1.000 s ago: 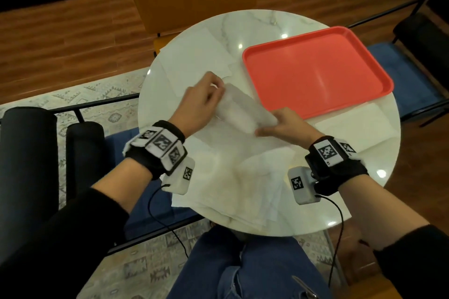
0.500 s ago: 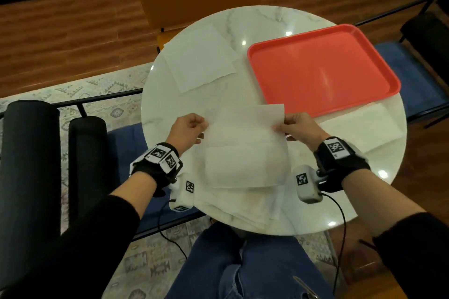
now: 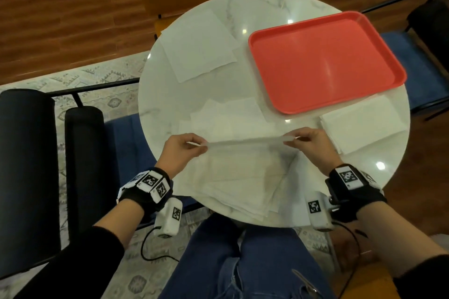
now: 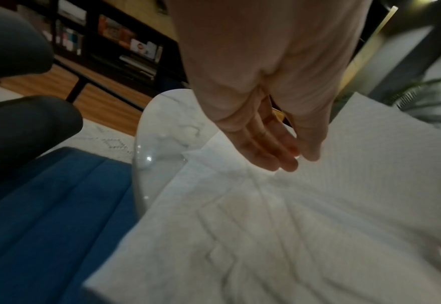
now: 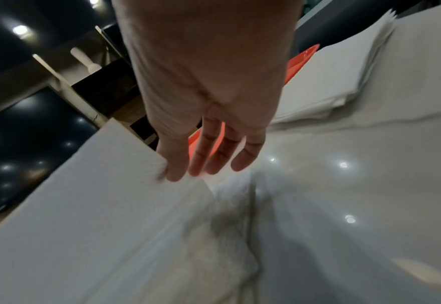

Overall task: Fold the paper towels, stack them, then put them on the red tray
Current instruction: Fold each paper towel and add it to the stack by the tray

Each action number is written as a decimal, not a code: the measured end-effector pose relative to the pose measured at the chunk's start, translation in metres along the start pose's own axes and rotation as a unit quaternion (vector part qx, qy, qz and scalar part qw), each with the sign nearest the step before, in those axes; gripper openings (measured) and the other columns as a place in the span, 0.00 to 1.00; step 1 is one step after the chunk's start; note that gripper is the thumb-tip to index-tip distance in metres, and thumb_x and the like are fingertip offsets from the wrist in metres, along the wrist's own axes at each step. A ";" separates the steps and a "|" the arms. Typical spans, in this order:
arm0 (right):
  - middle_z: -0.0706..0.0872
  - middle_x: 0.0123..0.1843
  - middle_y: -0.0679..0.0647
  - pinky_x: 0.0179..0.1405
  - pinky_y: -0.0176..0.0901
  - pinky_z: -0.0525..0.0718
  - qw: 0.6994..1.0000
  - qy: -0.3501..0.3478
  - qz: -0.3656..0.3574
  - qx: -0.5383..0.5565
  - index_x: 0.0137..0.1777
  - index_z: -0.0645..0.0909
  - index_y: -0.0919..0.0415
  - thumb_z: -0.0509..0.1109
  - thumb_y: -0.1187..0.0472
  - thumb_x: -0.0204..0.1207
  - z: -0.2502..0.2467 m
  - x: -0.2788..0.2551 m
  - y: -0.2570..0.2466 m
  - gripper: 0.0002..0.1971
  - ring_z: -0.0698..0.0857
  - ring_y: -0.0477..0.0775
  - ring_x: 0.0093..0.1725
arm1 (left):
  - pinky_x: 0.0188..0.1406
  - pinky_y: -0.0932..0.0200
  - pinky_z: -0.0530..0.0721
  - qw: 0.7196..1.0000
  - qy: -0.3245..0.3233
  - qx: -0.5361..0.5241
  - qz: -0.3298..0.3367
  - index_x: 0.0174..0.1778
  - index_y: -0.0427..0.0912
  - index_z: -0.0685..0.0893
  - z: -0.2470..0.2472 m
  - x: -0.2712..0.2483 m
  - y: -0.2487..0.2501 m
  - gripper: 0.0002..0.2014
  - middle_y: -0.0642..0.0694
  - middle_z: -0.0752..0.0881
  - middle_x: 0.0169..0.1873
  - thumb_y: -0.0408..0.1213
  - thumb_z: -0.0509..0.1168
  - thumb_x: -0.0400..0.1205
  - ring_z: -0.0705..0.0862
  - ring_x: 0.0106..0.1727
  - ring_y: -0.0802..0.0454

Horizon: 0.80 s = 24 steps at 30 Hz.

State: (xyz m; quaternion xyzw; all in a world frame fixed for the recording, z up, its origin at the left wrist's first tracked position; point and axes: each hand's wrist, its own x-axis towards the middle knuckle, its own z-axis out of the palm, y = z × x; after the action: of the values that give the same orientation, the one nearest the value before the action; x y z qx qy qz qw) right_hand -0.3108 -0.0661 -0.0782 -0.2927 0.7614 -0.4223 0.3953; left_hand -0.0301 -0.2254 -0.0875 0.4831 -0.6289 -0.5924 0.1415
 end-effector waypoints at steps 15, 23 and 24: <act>0.78 0.71 0.59 0.68 0.46 0.72 0.949 0.061 -0.121 -0.285 0.71 0.76 0.60 0.61 0.70 0.80 0.036 -0.003 -0.014 0.20 0.77 0.59 0.69 | 0.74 0.64 0.64 0.943 -0.013 0.296 0.152 0.77 0.42 0.69 0.037 0.000 0.009 0.21 0.44 0.71 0.75 0.34 0.56 0.86 0.71 0.74 0.51; 0.39 0.86 0.50 0.83 0.55 0.43 0.860 -0.200 -0.106 -0.458 0.84 0.39 0.56 0.43 0.49 0.88 0.097 -0.018 0.012 0.29 0.40 0.50 0.85 | 0.79 0.35 0.38 0.827 -0.138 0.540 0.074 0.81 0.44 0.32 0.086 -0.003 -0.020 0.34 0.50 0.31 0.82 0.56 0.38 0.85 0.34 0.83 0.54; 0.38 0.86 0.49 0.83 0.56 0.42 0.851 -0.194 -0.105 -0.477 0.84 0.38 0.54 0.42 0.48 0.88 0.093 -0.016 0.017 0.29 0.40 0.49 0.85 | 0.78 0.35 0.37 0.823 -0.135 0.547 0.075 0.81 0.46 0.31 0.085 -0.001 -0.023 0.35 0.52 0.30 0.81 0.59 0.35 0.83 0.34 0.83 0.56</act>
State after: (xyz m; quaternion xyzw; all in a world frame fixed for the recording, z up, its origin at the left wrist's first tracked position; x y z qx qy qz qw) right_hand -0.2257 -0.0839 -0.1180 -0.5990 0.7421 0.0186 0.3001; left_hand -0.0829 -0.1689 -0.1295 0.3477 -0.8971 -0.1974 -0.1880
